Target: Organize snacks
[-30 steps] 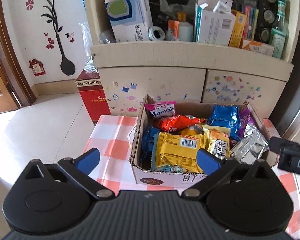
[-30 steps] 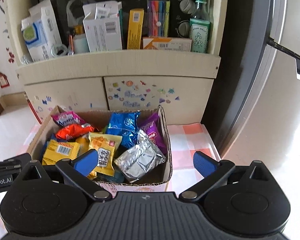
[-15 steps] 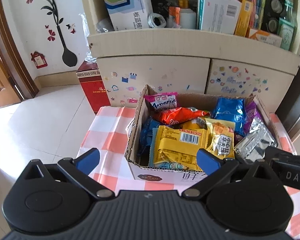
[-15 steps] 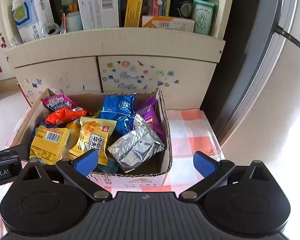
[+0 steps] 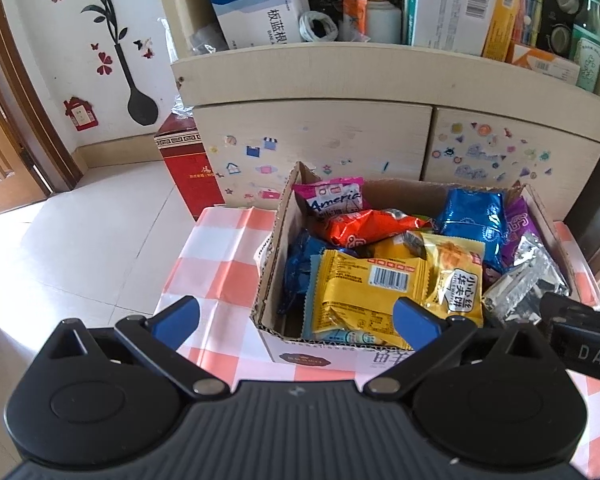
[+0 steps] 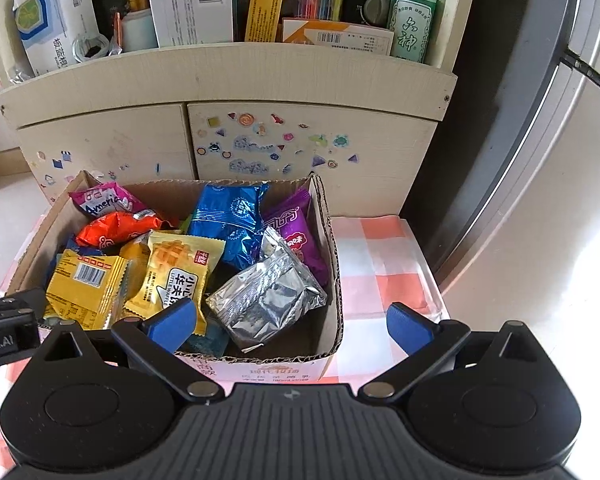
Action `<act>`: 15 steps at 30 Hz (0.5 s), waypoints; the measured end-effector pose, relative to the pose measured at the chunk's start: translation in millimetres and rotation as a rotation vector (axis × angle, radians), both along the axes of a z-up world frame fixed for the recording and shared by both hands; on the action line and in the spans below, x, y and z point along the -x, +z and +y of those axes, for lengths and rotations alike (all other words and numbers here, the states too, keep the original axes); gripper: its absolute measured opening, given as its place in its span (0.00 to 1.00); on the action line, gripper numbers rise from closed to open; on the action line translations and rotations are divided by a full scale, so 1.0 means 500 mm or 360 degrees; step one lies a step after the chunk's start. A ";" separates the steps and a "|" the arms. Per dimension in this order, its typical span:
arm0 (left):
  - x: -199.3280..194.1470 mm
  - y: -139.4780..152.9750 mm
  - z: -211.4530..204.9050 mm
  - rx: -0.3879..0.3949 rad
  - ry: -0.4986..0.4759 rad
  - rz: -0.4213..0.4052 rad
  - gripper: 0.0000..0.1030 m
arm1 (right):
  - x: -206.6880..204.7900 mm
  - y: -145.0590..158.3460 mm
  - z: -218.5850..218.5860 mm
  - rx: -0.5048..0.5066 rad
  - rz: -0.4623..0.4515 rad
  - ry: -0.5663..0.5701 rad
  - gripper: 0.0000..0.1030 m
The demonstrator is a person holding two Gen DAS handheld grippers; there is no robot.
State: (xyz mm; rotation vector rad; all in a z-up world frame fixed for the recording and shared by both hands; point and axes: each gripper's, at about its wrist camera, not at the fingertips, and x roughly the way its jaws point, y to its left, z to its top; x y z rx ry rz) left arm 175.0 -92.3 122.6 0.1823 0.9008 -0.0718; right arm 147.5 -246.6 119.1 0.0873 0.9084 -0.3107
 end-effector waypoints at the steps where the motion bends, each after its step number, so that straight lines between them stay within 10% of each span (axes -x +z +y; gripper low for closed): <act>1: -0.001 0.000 0.001 0.0001 0.0003 -0.0001 0.99 | -0.001 -0.001 -0.001 0.0000 0.0003 -0.0002 1.00; 15: -0.013 -0.016 -0.014 -0.0032 0.0021 0.0040 0.99 | -0.016 -0.015 0.000 0.0009 0.0025 -0.0017 1.00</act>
